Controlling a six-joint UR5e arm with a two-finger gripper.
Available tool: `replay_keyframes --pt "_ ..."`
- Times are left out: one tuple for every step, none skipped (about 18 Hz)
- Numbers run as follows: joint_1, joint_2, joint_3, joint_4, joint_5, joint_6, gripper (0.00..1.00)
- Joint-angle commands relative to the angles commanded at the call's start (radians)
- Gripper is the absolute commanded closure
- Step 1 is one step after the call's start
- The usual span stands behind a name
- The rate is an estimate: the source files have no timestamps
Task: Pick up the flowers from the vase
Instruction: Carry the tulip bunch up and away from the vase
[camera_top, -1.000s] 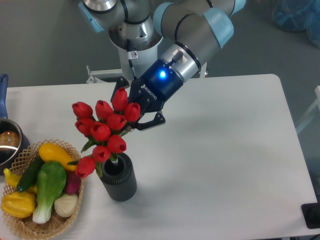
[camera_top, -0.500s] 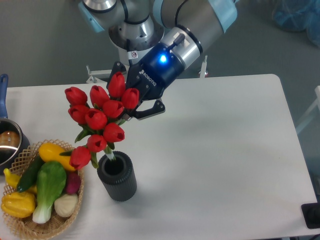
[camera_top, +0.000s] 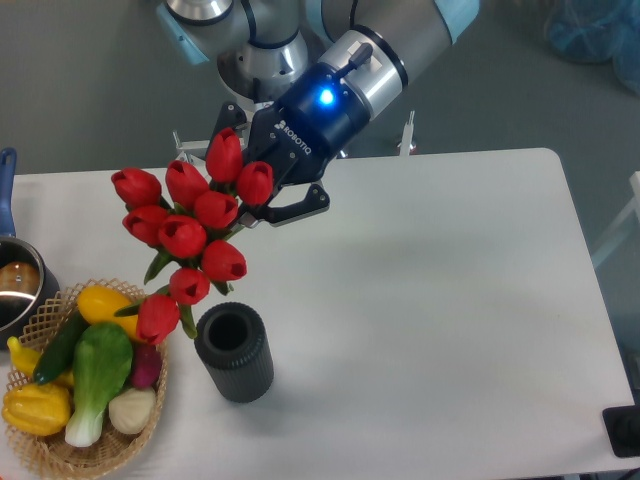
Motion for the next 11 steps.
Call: replay_keyframes --pt "0.017 -0.003 0.000 0.000 0.002 0.003 0.64" --pt "0.029 -0.008 0.000 0.000 0.002 0.005 0.64" --pt "0.048 -0.008 0.000 -0.002 0.005 0.008 0.64" --pt "0.069 -0.008 0.000 -0.002 0.006 0.009 0.64" --pt "0.089 -0.008 0.000 -0.002 0.008 0.011 0.64" --pt "0.113 -0.008 -0.002 0.000 0.009 0.014 0.64" --pt "0.144 -0.008 -0.003 0.002 0.009 0.023 0.64" --pt "0.175 -0.008 -0.003 0.003 0.008 0.035 0.64" --pt "0.196 -0.008 -0.003 0.006 0.008 0.052 0.64" --pt "0.209 -0.008 -0.003 0.006 0.008 0.078 0.64" --pt "0.219 -0.011 -0.003 0.006 0.009 0.110 0.64"
